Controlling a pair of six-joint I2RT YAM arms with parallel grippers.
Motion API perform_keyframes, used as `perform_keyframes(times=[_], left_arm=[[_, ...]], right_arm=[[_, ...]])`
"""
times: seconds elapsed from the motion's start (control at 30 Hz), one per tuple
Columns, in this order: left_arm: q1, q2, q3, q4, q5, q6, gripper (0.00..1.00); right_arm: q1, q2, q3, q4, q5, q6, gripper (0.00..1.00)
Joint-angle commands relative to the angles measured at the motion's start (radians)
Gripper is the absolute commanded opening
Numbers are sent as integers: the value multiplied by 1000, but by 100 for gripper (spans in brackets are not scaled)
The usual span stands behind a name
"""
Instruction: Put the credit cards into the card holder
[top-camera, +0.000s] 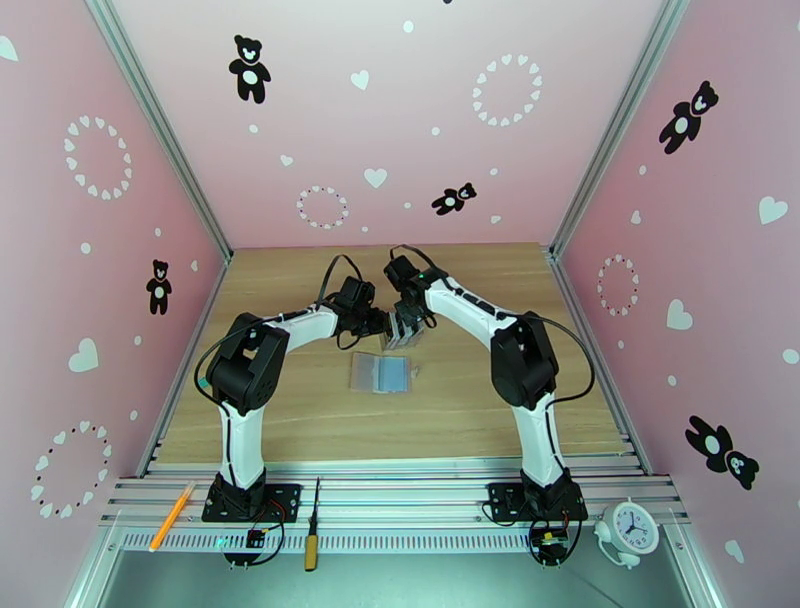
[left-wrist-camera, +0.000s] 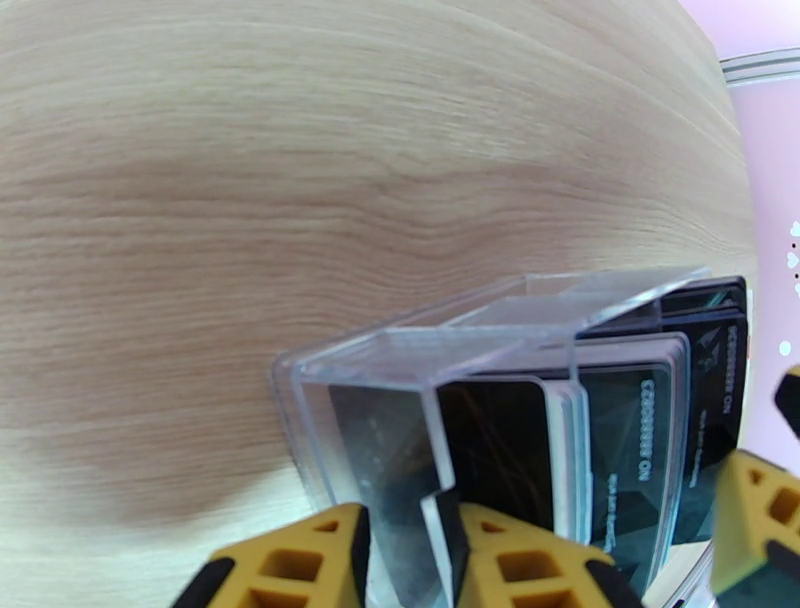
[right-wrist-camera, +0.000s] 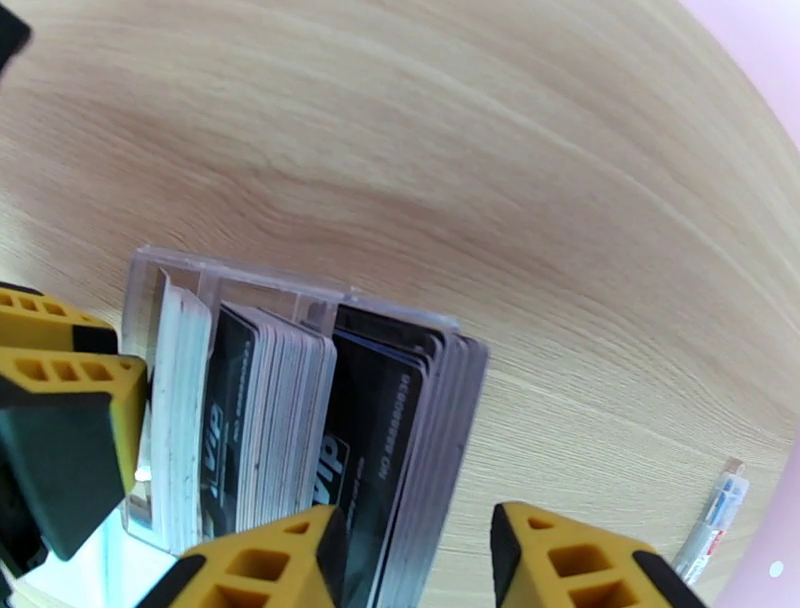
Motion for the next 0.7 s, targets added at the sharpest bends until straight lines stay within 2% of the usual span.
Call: perform_keyframes(times=[0.0, 0.67], left_arm=[[3, 31, 8, -13, 9, -2, 30], [2, 37, 11, -14, 12, -4, 30]], right_arm=[[-5, 34, 29, -16, -20, 6, 45], [-12, -19, 29, -36, 56, -3, 41]])
